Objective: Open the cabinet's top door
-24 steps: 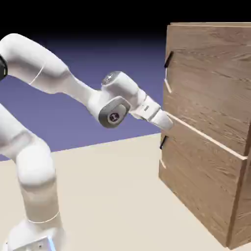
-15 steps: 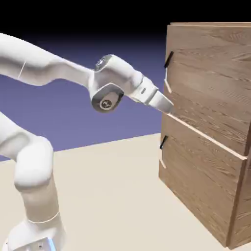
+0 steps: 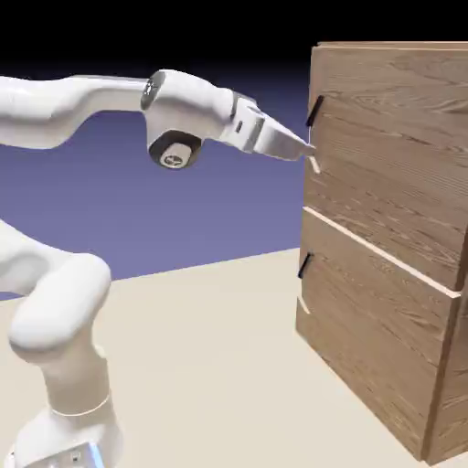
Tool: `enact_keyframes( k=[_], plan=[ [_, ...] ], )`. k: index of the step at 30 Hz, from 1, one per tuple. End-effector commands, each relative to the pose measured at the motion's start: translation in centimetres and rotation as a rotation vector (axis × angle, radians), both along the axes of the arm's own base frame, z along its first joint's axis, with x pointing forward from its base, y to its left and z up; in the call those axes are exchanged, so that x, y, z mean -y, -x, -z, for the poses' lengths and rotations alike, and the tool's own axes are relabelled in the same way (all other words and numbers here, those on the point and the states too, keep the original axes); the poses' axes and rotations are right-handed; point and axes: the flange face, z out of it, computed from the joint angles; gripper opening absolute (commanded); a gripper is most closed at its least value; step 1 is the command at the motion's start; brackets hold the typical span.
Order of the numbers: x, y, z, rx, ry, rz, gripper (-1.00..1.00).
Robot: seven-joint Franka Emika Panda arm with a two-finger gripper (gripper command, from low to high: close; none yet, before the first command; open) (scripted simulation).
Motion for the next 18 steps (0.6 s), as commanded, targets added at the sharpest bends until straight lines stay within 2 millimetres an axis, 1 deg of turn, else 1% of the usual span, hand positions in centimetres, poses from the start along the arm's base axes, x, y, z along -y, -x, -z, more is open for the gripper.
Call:
enact_keyframes(
  k=[1, 6, 10, 14, 18],
  plan=[
    [-0.4, 0.1, -0.2, 0.016, 0.001, 0.000, 0.00],
    [-2.6, 0.4, -0.8, 0.091, 0.012, -0.002, 0.00],
    [-4.6, 0.2, -0.7, 0.146, 0.027, -0.009, 0.00],
    [-6.6, -0.5, 0.0, 0.195, 0.047, -0.019, 0.00],
    [-8.6, -1.6, 1.4, 0.237, 0.069, -0.030, 0.00]
  ],
)
